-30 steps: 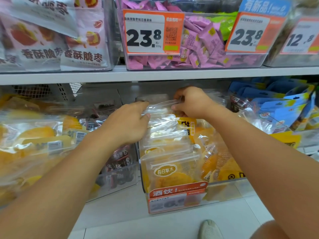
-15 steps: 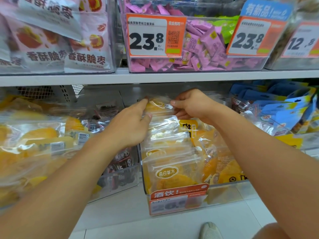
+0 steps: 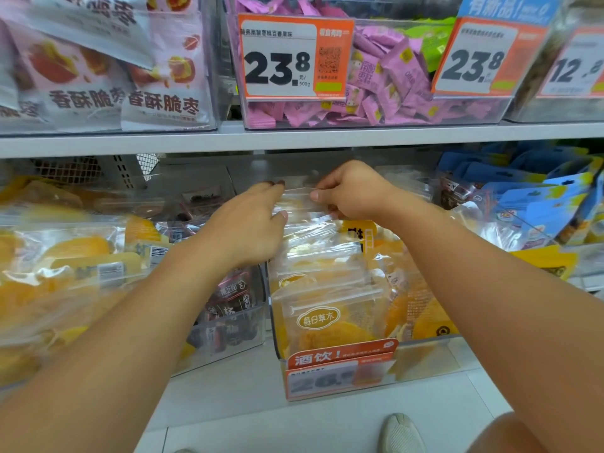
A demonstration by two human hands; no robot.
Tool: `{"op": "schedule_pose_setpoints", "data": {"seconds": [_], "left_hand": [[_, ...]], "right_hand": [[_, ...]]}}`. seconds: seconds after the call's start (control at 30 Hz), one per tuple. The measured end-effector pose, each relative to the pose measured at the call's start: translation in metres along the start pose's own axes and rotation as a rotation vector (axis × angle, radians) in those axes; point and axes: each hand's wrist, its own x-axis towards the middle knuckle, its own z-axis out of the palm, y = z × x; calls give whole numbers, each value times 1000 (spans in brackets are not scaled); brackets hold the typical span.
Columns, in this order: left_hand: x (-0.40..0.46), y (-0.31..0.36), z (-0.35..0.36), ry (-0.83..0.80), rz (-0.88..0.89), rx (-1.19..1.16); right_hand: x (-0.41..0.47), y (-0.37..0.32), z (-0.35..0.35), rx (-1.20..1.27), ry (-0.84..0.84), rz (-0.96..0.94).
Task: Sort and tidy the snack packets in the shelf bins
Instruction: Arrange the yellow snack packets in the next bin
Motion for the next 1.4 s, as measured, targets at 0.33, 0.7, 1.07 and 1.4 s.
{"op": "schedule_pose_setpoints", "data": {"seconds": [0.33, 0.7, 1.07, 1.4], "left_hand": [[1, 4, -5, -55, -32, 4], [2, 80, 4, -196, 137, -154], [14, 71, 13, -343, -11, -145], [18, 82, 14, -117, 174, -213]], "right_hand": [[-16, 3, -20, -132, -118, -21], [-54, 28, -40, -450, -166, -131], [-70, 82, -105, -593, 97, -89], [-81, 42, -66, -510, 101, -452]]}}
